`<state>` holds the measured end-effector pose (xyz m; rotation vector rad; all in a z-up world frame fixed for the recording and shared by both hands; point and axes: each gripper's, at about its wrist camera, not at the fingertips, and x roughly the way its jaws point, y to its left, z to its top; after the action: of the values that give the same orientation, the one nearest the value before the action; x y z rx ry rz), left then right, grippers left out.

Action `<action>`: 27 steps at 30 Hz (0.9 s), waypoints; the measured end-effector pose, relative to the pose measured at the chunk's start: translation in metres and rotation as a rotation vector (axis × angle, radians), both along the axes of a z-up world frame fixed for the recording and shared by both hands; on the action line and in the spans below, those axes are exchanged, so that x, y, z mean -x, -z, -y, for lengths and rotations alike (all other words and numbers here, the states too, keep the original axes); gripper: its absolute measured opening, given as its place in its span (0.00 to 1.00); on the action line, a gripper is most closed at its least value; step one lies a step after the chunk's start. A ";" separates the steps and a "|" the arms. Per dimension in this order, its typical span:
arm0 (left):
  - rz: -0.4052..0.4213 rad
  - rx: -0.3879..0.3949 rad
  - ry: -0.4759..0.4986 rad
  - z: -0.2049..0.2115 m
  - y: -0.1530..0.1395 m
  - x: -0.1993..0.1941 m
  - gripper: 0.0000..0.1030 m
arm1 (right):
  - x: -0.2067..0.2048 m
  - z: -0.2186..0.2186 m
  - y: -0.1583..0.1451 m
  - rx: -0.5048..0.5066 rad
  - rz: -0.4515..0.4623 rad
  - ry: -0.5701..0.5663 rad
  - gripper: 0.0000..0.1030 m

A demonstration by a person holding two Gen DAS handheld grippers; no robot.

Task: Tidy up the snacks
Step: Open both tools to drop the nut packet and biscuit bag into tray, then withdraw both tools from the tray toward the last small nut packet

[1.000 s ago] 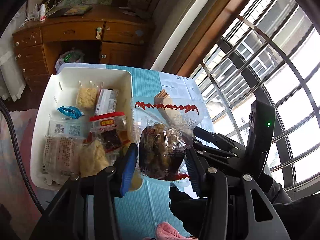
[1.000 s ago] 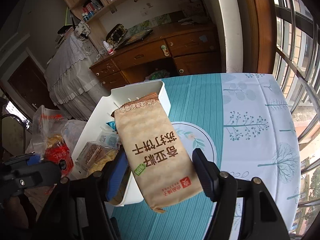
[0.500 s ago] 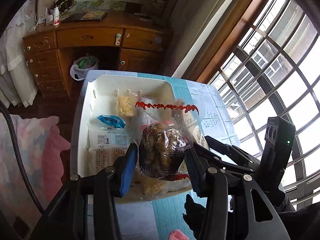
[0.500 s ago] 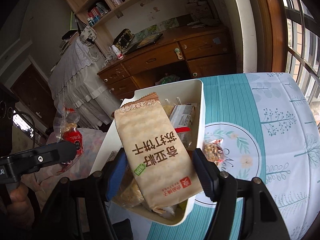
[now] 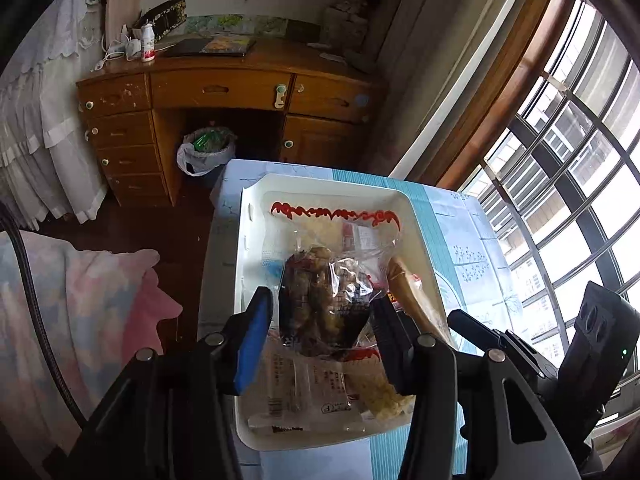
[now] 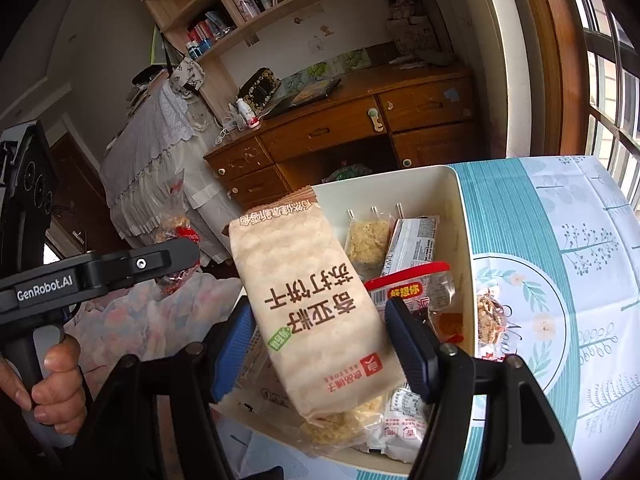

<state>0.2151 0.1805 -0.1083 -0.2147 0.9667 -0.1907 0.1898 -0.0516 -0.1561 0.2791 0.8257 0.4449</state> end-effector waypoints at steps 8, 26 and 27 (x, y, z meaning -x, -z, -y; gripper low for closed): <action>-0.009 0.017 -0.006 0.002 0.001 0.002 0.65 | 0.008 -0.008 0.002 0.094 -0.009 0.031 0.75; -0.046 0.014 -0.028 0.024 0.001 0.025 0.75 | 0.045 0.033 -0.003 0.150 -0.006 0.100 0.79; -0.046 0.008 -0.024 0.027 0.000 0.027 0.75 | 0.047 0.036 -0.003 0.156 -0.008 0.102 0.79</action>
<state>0.1885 0.1537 -0.1085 -0.2389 1.0090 -0.1678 0.1427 -0.0877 -0.1535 0.1774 0.8452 0.2820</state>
